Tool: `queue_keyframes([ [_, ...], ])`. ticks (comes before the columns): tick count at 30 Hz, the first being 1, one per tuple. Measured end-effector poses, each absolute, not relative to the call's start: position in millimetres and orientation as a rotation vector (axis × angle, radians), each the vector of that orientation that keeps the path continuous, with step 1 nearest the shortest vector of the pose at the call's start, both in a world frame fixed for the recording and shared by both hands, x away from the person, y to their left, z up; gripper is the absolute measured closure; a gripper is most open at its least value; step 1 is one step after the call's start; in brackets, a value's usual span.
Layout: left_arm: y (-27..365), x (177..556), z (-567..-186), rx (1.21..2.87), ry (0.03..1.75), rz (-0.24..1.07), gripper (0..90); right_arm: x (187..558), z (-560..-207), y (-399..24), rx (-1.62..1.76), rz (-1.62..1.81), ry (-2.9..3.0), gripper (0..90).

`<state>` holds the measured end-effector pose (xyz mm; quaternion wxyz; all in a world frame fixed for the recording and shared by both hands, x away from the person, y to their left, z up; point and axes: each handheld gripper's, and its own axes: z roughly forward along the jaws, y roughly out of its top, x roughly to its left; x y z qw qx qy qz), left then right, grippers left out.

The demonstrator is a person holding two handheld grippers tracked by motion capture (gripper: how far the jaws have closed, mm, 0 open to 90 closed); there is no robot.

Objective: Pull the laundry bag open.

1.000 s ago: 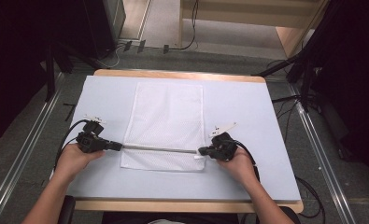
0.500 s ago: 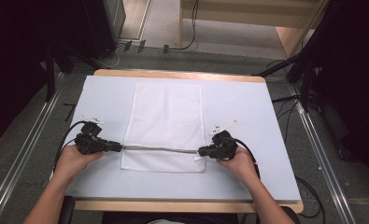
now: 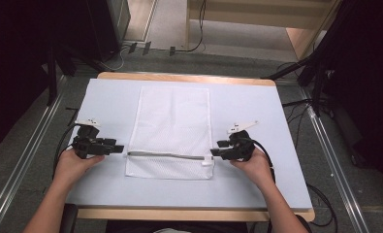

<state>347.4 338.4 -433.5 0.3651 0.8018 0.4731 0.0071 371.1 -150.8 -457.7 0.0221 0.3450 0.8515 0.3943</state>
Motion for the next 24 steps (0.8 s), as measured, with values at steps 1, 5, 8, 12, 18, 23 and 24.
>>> queue_keyframes([
  [1,339.4,347.9,-433.8,2.058,1.223,0.022,41.5,372.6,-458.5,-153.2,1.078,1.222,2.625,47.7],
  [5,344.6,349.4,-434.3,2.041,1.251,0.042,39.6,376.4,-460.8,-160.5,1.135,1.21,2.59,42.1],
  [8,347.5,350.7,-435.5,2.038,1.278,0.067,38.3,380.1,-462.5,-165.6,1.176,1.211,2.561,38.5],
  [12,350.6,352.8,-437.2,2.034,1.298,0.085,36.8,384.5,-464.9,-171.6,1.227,1.207,2.53,37.0],
  [18,355.2,354.6,-439.4,2.019,1.328,0.101,34.8,387.7,-468.1,-176.3,1.281,1.185,2.51,36.1],
  [23,358.3,355.4,-439.8,1.994,1.342,0.077,34.5,388.2,-468.9,-176.4,1.282,1.175,2.508,35.8],
  [24,358.6,355.5,-439.8,1.993,1.347,0.077,34.6,388.3,-469.0,-176.3,1.284,1.173,2.508,35.8],
])
